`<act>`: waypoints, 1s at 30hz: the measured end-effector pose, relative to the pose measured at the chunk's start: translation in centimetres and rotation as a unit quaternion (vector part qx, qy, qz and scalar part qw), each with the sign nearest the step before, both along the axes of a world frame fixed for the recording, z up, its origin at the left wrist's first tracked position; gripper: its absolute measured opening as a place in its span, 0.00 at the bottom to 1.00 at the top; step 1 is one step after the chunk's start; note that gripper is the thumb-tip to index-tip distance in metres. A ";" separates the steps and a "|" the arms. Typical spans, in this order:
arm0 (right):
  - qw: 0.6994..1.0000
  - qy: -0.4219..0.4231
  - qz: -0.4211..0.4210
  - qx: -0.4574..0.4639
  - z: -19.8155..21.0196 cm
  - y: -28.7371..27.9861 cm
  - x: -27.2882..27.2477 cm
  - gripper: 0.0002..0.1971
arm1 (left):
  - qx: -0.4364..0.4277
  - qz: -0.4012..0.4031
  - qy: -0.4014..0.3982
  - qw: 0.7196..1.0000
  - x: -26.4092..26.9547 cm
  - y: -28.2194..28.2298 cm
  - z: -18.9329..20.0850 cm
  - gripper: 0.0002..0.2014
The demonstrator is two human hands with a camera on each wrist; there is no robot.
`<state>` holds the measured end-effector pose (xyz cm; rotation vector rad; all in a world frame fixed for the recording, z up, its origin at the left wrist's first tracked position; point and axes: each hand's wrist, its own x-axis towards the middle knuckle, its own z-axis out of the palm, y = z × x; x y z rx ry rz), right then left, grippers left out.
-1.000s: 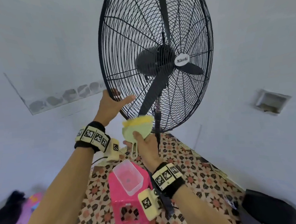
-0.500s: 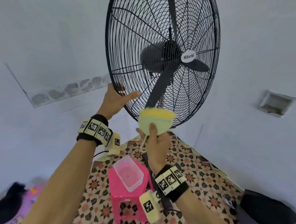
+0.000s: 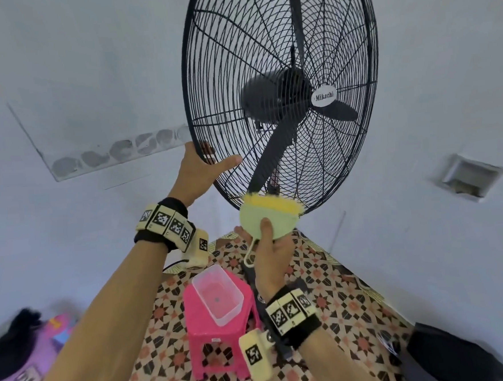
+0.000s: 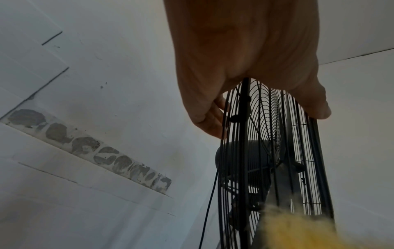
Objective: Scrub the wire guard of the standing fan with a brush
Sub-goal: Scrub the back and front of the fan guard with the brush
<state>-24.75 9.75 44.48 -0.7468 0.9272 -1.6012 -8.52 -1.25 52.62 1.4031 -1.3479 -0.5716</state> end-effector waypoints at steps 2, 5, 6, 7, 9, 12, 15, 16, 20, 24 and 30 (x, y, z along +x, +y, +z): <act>0.996 0.069 0.053 -0.002 -0.7 -0.1 0.2 0.05 | 0.001 -0.002 0.001 1.000 0.1 0.0 -0.2 0.47; 0.989 0.116 0.091 -0.008 -0.5 -1.2 0.2 0.12 | 0.004 -0.003 -0.002 1.000 0.2 0.0 -0.2 0.46; 0.991 0.108 0.081 -0.016 -0.2 -1.4 0.1 0.12 | 0.004 -0.002 -0.005 1.000 0.2 0.0 -0.2 0.46; 0.993 0.095 0.060 -0.029 -0.1 -1.6 -0.1 0.12 | 0.003 -0.002 -0.007 1.000 0.2 0.0 -0.2 0.46; 0.998 0.044 -0.002 -0.051 0.6 -1.5 -0.7 0.14 | 0.002 -0.002 -0.006 1.000 0.0 0.0 0.0 0.45; 0.996 0.031 -0.043 -0.071 1.1 -1.7 -2.2 0.17 | -0.007 0.003 0.010 1.000 -0.1 -0.1 -0.5 0.44; 0.982 0.177 -0.020 -0.068 -0.4 -1.6 -3.7 0.08 | -0.028 0.013 0.031 0.999 -0.3 -0.1 -1.1 0.46; 0.974 0.221 -0.007 -0.054 -1.5 -1.8 -4.3 0.09 | -0.032 0.017 0.038 0.999 -0.4 -0.2 -1.4 0.46; 0.945 0.323 0.033 0.049 -6.1 -3.9 -7.2 0.12 | -0.028 0.012 0.066 0.997 -1.5 -0.3 -3.4 0.37; 0.942 0.312 0.023 0.119 -4.3 -6.0 -8.1 0.19 | -0.042 0.043 0.091 0.994 -3.3 0.3 -5.2 0.29; 0.951 0.228 0.207 0.030 0.8 -2.8 -4.7 0.14 | -0.026 0.054 0.098 0.993 -3.2 0.6 -4.9 0.35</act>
